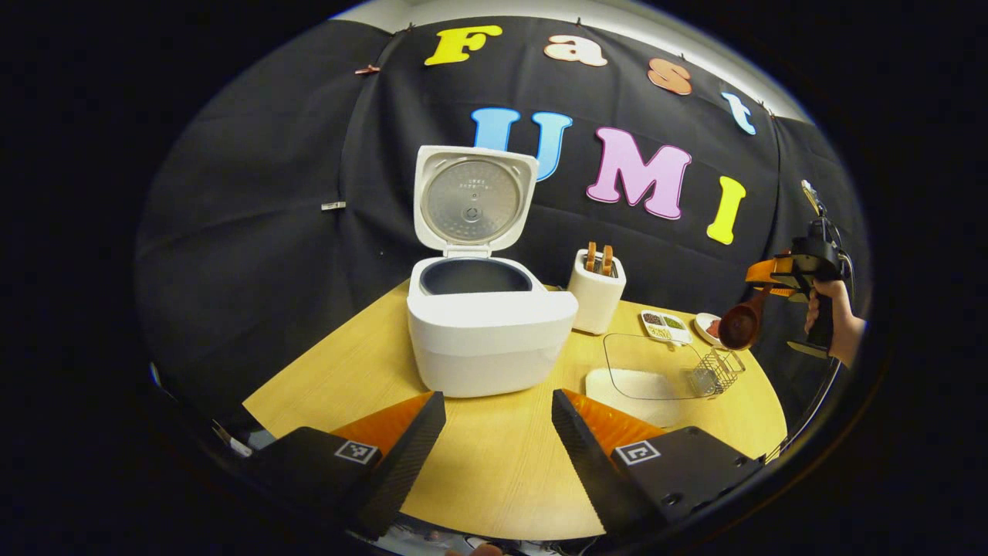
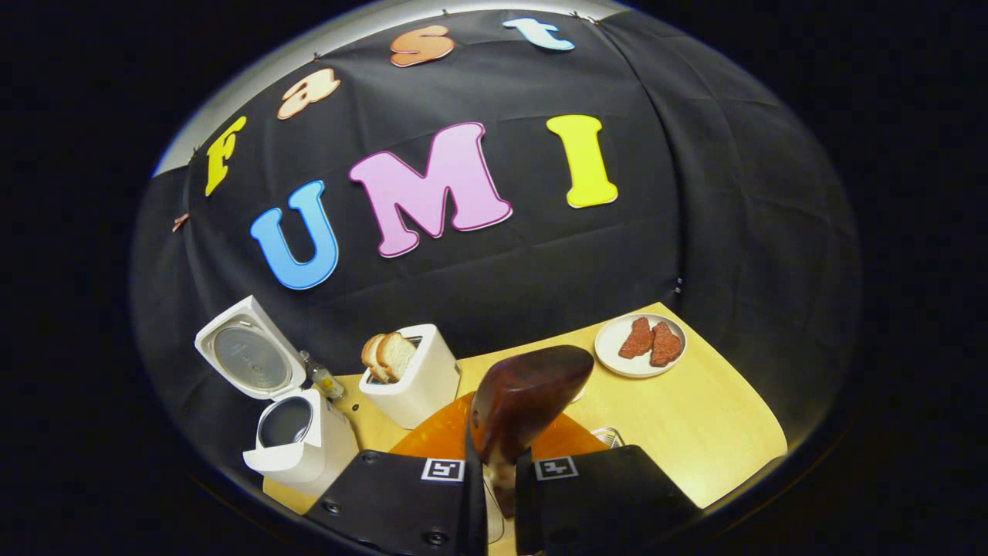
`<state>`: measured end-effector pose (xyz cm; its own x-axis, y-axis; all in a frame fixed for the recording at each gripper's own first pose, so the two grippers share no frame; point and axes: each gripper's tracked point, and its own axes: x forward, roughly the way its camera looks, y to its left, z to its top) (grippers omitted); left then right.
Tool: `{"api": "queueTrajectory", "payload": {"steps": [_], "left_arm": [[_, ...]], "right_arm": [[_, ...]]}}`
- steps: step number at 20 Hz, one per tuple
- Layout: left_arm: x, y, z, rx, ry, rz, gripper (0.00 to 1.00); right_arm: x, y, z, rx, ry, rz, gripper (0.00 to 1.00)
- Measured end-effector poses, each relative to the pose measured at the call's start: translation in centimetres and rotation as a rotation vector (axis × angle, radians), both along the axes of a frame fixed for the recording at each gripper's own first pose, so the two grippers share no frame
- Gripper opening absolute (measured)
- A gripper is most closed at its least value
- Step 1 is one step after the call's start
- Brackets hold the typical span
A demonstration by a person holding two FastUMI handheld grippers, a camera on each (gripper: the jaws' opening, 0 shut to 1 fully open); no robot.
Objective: Close the left gripper, press the button to open the rice cooker; take a wooden spoon from the chopstick holder with the right hand, scoop a spoonful of rice and pour it into the rice cooker, then put the wooden spoon back into the chopstick holder.
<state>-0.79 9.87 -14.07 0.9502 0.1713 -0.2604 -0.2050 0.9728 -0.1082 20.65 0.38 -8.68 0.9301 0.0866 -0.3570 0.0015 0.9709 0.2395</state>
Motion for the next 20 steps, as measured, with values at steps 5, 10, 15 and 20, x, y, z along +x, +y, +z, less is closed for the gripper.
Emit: {"api": "queueTrajectory", "payload": {"steps": [5, 10, 15, 20], "left_arm": [[-0.8, 2.2, -1.2, -0.042, 0.017, -0.001, 0.96], [-1.5, 2.2, -3.9, -0.112, 0.075, -0.019, 0.96], [-2.5, 1.5, -7.6, -0.047, 0.159, -0.084, 0.96], [-1.7, 1.2, -7.2, -0.048, 0.148, -0.112, 0.96]], "right_arm": [[-1.1, 4.7, -2.8, -0.081, 0.025, 0.074, 0.18], [-1.0, 7.7, -7.7, -0.176, 0.041, 0.134, 0.18], [-0.9, 8.6, -12.9, -0.303, 0.041, 0.157, 0.18], [-2.2, 9.0, -15.0, -0.302, 0.031, 0.082, 0.18]]}}
